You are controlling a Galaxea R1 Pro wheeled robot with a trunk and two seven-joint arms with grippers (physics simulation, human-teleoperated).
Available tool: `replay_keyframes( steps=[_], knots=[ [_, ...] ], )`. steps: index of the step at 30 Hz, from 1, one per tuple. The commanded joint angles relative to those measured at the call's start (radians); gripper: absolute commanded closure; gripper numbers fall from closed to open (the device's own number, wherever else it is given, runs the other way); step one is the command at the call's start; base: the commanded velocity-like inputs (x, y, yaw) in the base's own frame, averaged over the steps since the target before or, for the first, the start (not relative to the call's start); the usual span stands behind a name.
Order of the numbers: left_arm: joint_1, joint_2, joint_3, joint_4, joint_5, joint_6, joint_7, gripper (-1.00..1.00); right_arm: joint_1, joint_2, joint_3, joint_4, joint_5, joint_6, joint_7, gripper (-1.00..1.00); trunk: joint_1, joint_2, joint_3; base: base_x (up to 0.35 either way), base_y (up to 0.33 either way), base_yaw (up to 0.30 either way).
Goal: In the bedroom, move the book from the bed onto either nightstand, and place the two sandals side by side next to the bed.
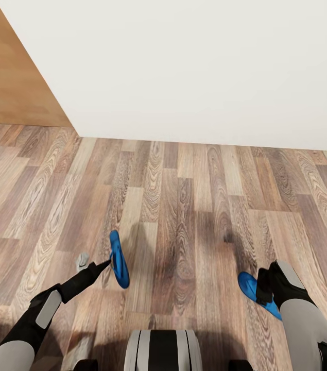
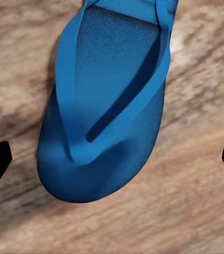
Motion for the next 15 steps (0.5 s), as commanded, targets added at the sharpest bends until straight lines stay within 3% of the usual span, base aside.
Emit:
replay_keyframes(
  steps=[1,10,15],
  knots=[
    [0.000,0.000,0.001,0.000,0.005,0.006,0.003,1.00,0.000,0.000,-0.001,-0.001,-0.010,-0.010,-0.001,-1.00,0.000,0.000,-0.005,0.000,0.000,0.000],
    [0.000,-0.001,0.001,0.000,0.005,0.006,0.003,1.00,0.000,0.000,-0.001,-0.001,-0.009,-0.010,-0.001,-1.00,0.004,-0.003,-0.039,0.000,0.000,0.000],
    [0.000,-0.001,0.001,0.000,0.005,0.006,0.003,1.00,0.000,0.000,0.000,-0.001,-0.009,-0.010,-0.001,-1.00,0.004,-0.003,-0.039,0.000,0.000,0.000]
  ],
)
